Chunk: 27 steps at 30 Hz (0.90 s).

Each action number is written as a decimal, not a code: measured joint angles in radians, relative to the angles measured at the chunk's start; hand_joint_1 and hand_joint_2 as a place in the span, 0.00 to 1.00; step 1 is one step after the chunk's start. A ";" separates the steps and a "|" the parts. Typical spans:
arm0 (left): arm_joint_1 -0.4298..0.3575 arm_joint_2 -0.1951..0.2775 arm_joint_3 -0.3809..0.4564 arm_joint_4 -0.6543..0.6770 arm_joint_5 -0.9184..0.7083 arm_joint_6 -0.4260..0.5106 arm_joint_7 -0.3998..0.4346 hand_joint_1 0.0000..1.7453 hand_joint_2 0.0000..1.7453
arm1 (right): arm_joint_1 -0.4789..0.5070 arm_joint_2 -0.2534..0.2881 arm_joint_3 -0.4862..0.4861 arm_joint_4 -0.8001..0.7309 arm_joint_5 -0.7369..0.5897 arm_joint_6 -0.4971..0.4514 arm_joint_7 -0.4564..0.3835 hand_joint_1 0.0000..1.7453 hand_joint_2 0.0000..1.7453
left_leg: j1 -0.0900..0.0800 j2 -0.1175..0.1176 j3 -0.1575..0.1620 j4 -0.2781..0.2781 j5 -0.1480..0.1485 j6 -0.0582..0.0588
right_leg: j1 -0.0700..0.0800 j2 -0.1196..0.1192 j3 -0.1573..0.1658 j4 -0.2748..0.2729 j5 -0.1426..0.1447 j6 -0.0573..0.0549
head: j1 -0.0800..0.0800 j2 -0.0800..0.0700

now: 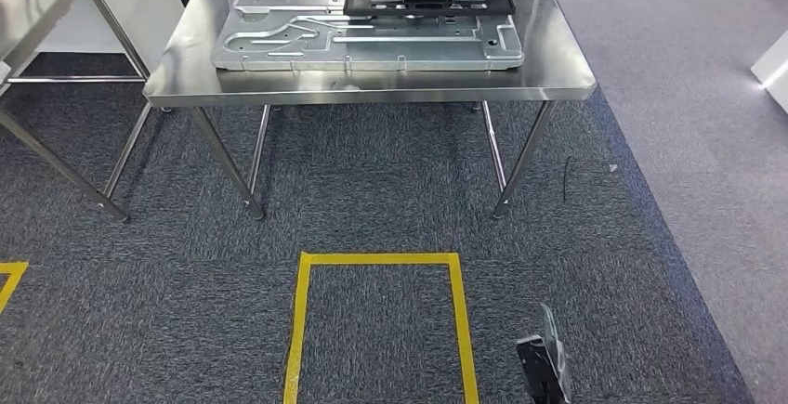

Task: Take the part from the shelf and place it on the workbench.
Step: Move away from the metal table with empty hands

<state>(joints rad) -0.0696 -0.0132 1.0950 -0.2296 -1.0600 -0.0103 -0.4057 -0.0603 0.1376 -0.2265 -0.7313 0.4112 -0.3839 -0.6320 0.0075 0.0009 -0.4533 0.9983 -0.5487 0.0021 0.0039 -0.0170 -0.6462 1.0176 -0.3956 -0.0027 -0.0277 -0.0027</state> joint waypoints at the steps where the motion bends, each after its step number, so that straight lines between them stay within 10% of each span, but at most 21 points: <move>1: 0.004 -0.001 0.003 0.000 -0.001 0.002 -0.003 0.00 0.00 | 0.009 0.000 -0.029 0.019 -0.004 0.005 -0.012 0.00 0.00 | 0.000 0.001 -0.002 -0.011 0.003 0.007 | -0.001 0.000 -0.003 -0.002 0.010 0.007 | 0.000 0.000; 3: 0.009 -0.003 0.007 0.000 -0.001 0.003 -0.004 0.00 0.00 | 0.021 0.001 -0.072 0.048 -0.007 0.019 -0.013 0.00 0.00 | 0.002 0.008 -0.019 -0.016 0.028 0.024 | -0.005 0.006 -0.014 0.007 -0.011 0.020 | 0.000 0.000; 7: 0.011 -0.009 0.023 0.000 0.006 0.002 -0.004 0.00 0.00 | 0.036 0.000 -0.172 0.117 -0.056 0.145 -0.015 0.00 0.00 | 0.005 0.015 -0.077 -0.019 0.076 0.042 | -0.015 0.014 -0.061 0.204 -0.190 0.043 | 0.000 0.000; 10: 0.017 -0.017 0.042 0.000 0.012 0.007 -0.004 0.00 0.00 | 0.052 -0.005 -0.297 0.223 -0.133 0.262 -0.006 0.00 0.00 | 0.005 0.011 -0.123 -0.013 0.106 0.035 | -0.024 0.015 -0.031 0.272 -0.141 0.053 | 0.000 0.000; 12: 0.020 -0.023 0.055 0.000 0.013 0.015 -0.003 0.00 0.00 | 0.063 -0.006 -0.385 0.289 -0.185 0.278 0.046 0.00 0.00 | 0.006 0.001 -0.147 -0.004 0.120 0.024 | -0.029 0.034 0.067 0.164 -0.100 0.050 | 0.000 0.000; 15: 0.017 -0.032 0.071 0.000 0.012 0.034 0.000 0.00 0.00 | 0.071 0.004 -0.496 0.363 -0.215 0.232 0.185 0.00 0.00 | 0.002 -0.010 -0.170 0.007 0.140 0.003 | -0.027 0.062 0.200 -0.029 -0.151 0.032 | 0.000 0.000; 18: 0.019 -0.038 0.084 0.000 0.009 0.046 0.001 0.00 0.00 | 0.073 0.021 -0.559 0.414 -0.184 0.169 0.325 0.00 0.00 | 0.007 -0.017 -0.184 0.020 0.144 -0.015 | -0.024 0.041 0.200 -0.053 -0.154 0.007 | 0.000 0.000; 24: 0.025 -0.046 0.103 0.000 -0.001 0.048 0.003 0.00 0.00 | 0.074 0.041 -0.584 0.461 -0.106 0.162 0.432 0.00 0.00 | 0.013 -0.009 -0.265 0.303 -0.031 -0.029 | -0.012 -0.016 0.169 -0.045 -0.132 -0.023 | 0.000 0.000; 27: 0.029 -0.047 0.109 0.000 -0.014 0.048 0.003 0.00 0.00 | 0.073 0.041 -0.586 0.472 -0.074 0.207 0.432 0.00 0.00 | 0.012 0.008 -0.162 0.176 0.030 -0.023 | -0.007 -0.044 0.158 -0.031 -0.133 -0.020 | 0.000 0.000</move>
<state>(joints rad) -0.0409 -0.0606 1.2038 -0.2296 -1.0743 0.0381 -0.4028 0.0124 0.1791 -0.8124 -0.2593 0.3368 -0.1774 -0.1998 0.0194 0.0092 -0.6149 1.1738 -0.5192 -0.0204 -0.0035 -0.0613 -0.4886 0.9867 -0.5281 -0.0227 -0.0278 -0.0027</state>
